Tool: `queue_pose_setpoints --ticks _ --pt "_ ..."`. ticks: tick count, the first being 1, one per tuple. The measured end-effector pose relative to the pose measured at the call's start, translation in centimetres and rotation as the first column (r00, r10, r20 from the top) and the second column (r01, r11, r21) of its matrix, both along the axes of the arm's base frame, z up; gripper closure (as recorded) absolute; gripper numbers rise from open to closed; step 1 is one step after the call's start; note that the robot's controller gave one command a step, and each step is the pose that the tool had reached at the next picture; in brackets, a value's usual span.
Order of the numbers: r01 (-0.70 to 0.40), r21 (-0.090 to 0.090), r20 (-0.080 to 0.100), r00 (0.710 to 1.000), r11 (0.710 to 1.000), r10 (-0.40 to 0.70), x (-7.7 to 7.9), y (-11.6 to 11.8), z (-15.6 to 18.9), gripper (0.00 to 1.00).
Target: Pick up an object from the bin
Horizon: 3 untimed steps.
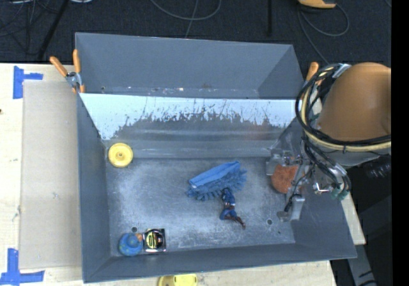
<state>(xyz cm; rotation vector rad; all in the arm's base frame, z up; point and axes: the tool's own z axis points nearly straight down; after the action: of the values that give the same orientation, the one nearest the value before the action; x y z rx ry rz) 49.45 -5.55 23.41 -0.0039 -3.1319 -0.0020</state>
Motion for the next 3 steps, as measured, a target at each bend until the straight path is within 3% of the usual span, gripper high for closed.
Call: queue_pose_setpoints --ticks 1,2,3 --pt "-0.002 -0.001 0.008 1.000 1.000 0.002 0.2 0.0 0.4 0.00" --pt "0.055 -0.003 0.011 0.998 0.998 -0.055 1.0 3.7 -1.7 0.00" --pt "0.057 0.001 0.011 0.998 0.998 -0.057 -0.5 7.2 -6.5 0.00"
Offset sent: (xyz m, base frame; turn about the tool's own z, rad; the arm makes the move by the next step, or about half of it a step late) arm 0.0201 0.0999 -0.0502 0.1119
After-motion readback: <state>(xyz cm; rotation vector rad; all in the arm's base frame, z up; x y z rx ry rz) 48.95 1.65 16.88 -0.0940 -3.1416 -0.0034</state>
